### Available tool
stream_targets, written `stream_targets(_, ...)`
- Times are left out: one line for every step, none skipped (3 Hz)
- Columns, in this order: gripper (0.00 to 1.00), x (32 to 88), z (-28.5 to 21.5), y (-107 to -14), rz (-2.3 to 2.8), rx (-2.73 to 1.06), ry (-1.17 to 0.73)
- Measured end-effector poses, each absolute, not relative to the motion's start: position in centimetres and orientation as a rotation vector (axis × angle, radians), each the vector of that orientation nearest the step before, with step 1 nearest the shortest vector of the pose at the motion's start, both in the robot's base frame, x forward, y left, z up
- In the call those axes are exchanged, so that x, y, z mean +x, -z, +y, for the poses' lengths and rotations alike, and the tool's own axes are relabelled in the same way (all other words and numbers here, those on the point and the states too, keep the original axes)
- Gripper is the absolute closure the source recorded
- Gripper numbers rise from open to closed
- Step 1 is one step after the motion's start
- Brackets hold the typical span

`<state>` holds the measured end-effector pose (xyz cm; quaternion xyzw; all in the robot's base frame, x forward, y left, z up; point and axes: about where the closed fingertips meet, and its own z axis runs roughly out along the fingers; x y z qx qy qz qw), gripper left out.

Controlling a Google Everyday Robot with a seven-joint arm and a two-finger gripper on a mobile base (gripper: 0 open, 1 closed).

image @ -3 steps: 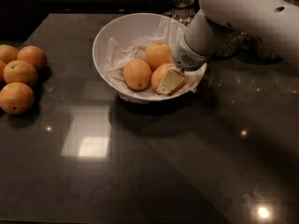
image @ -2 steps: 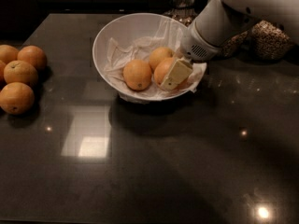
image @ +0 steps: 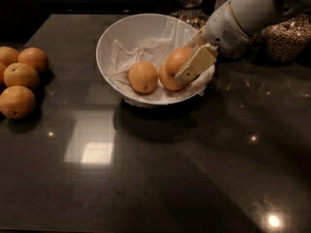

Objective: Pick orange from white bowl

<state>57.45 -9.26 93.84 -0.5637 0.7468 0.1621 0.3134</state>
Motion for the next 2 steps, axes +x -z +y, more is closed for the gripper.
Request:
stream_targets(1.00,57.53,-9.25,-95.00,1.885,-1.481,-0.524)
stream_targets(1.00,57.52,-8.95,-95.09,1.881,-1.482,-0.529)
